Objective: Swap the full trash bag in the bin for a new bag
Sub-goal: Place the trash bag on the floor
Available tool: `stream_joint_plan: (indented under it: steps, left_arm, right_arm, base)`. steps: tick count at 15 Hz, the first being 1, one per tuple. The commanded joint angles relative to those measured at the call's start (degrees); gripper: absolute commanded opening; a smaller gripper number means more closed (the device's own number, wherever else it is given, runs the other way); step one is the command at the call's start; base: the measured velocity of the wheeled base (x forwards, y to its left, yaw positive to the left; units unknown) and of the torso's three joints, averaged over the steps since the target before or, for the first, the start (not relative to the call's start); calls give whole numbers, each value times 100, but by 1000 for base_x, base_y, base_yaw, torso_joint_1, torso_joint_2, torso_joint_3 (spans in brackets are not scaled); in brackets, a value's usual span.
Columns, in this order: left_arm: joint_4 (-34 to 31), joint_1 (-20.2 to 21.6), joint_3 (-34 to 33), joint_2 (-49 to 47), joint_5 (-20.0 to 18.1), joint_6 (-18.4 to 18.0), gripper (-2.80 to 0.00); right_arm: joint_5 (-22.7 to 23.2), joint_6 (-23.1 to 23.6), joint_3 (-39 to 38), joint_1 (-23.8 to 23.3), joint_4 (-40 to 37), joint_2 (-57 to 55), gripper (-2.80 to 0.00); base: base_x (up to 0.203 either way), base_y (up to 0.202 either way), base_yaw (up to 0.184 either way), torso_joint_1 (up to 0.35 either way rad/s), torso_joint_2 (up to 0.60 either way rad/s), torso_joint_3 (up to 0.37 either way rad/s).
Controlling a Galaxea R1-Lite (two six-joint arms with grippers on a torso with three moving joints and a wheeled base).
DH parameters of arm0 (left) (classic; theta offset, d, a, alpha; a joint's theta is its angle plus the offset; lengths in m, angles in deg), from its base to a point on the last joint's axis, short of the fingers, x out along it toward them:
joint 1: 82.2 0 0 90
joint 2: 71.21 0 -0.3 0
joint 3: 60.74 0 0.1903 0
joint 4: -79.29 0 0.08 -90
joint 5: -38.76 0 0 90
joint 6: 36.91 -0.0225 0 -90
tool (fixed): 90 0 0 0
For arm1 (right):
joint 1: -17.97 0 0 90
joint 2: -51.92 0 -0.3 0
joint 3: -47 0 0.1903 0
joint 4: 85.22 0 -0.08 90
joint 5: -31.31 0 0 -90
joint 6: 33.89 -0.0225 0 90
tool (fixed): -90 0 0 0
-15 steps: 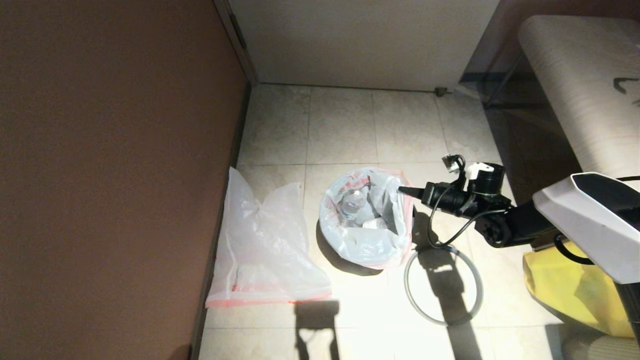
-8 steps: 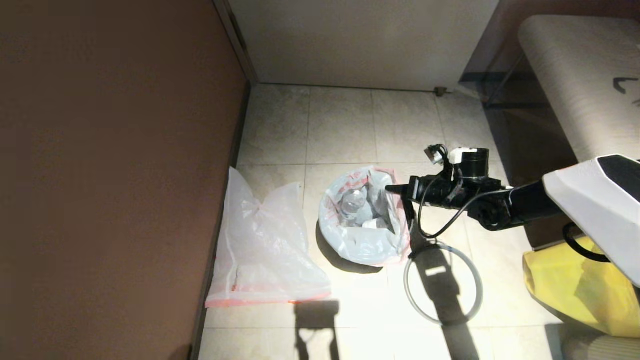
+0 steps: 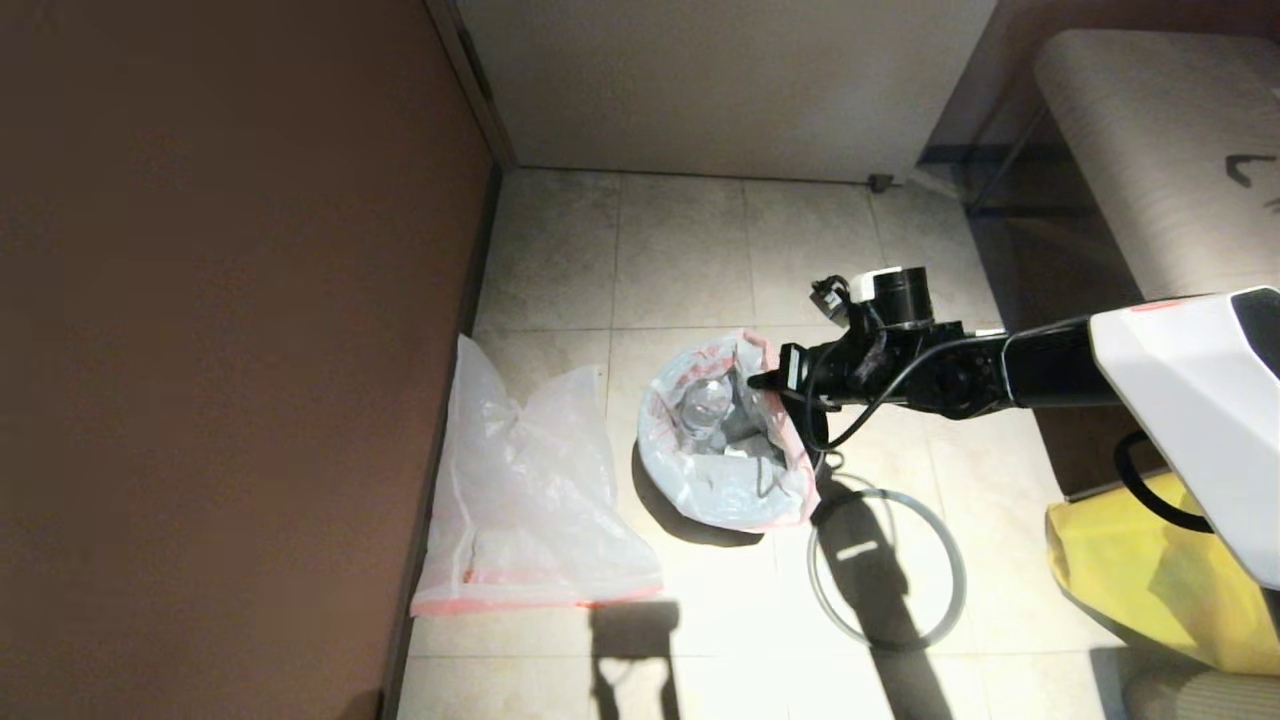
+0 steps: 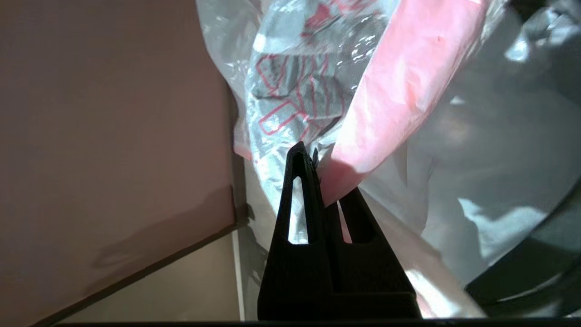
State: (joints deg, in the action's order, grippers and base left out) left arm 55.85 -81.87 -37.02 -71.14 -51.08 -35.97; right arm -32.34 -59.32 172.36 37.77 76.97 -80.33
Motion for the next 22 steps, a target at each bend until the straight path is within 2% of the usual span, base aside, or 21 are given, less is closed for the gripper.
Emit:
stream_joint_plan:
  steps: [1, 6, 8, 9, 12, 15, 22]
  left_arm:
    - [-1, 2, 0, 1, 2, 3, -280]
    - [-1, 2, 0, 1, 2, 3, -280]
    - [-1, 2, 0, 1, 2, 3, -280]
    - [-1, 2, 0, 1, 2, 3, -280]
    - [-1, 2, 0, 1, 2, 3, -280]
    - [-1, 2, 0, 1, 2, 3, -280]
    - [-1, 2, 0, 1, 2, 3, -280]
  right_arm:
    - [-296, -7, 340, 254, -435, 72, -280]
    - [-693, -63, 1029, 760, -1648, 327, -280]
    - [-696, -351, 1058, 814, -1826, 398, -280]
    - [-632, -514, 1059, 813, -1882, 437, -280]
    - [22, -1001, 1050, 630, -2103, 534, -280]
    - [393, -1510, 1059, 525, -2085, 649, -280]
    - [457, -1727, 1032, 732, -2454, 1251, -280]
  base:
    - [0, 0, 0, 0, 0, 0]
    - [0, 0, 0, 0, 0, 0]
    - [0, 0, 0, 0, 0, 0]
    - [0, 0, 0, 0, 0, 0]
    - [0, 0, 0, 0, 0, 0]
    - [0, 0, 0, 0, 0, 0]
    - [0, 0, 0, 0, 0, 0]
